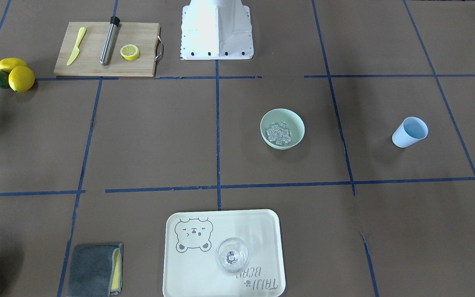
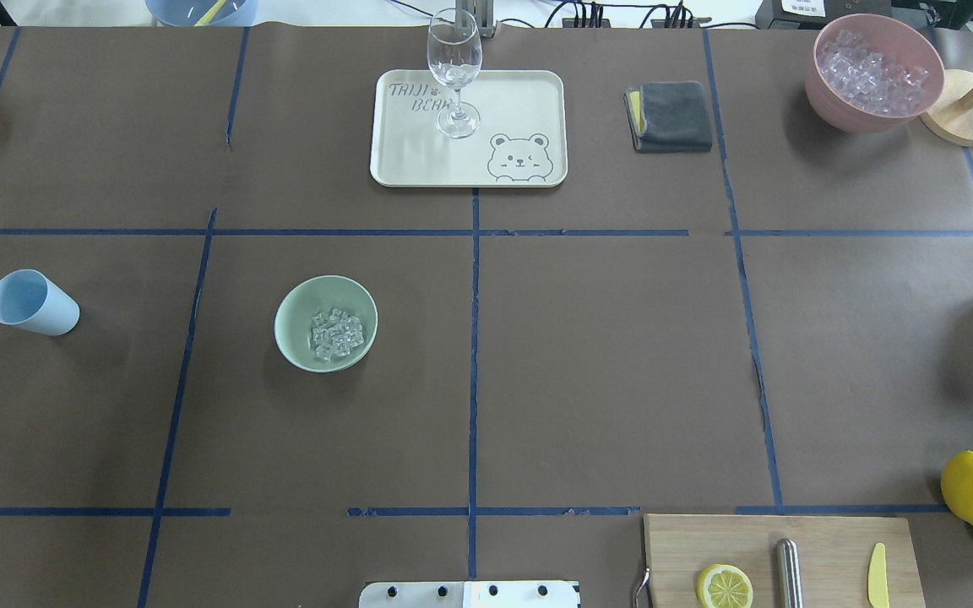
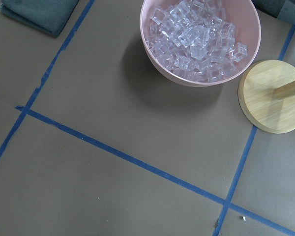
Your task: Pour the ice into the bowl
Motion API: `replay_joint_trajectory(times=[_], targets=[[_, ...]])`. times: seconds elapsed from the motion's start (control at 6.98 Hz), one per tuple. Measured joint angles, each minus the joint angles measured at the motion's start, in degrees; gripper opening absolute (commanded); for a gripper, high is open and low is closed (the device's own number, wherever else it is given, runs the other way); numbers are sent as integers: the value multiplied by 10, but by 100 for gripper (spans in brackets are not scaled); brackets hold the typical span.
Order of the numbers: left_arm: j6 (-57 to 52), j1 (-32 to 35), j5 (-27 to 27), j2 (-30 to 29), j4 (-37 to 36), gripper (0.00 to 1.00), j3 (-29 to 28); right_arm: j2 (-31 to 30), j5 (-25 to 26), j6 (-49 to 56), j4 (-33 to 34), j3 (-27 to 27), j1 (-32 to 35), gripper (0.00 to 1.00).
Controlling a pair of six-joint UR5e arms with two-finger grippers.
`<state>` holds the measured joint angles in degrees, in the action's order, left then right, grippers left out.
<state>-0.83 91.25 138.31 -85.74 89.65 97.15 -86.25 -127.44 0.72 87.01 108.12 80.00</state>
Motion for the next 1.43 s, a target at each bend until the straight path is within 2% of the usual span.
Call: replay_joint_trajectory(times=[0.29, 0.72, 1.0, 1.43], targets=[[0, 0, 0, -6, 0, 100, -1, 3, 8, -1, 0, 1, -6, 100], [1, -1, 0, -14, 0, 100, 7, 38, -20, -19, -1, 0, -50, 100], [1, -2, 1, -22, 0, 100, 13, 91, -44, -109, -1, 9, -104, 100], [1, -3, -11, -24, 0, 100, 38, 196, -39, -330, 5, 24, -222, 100]])
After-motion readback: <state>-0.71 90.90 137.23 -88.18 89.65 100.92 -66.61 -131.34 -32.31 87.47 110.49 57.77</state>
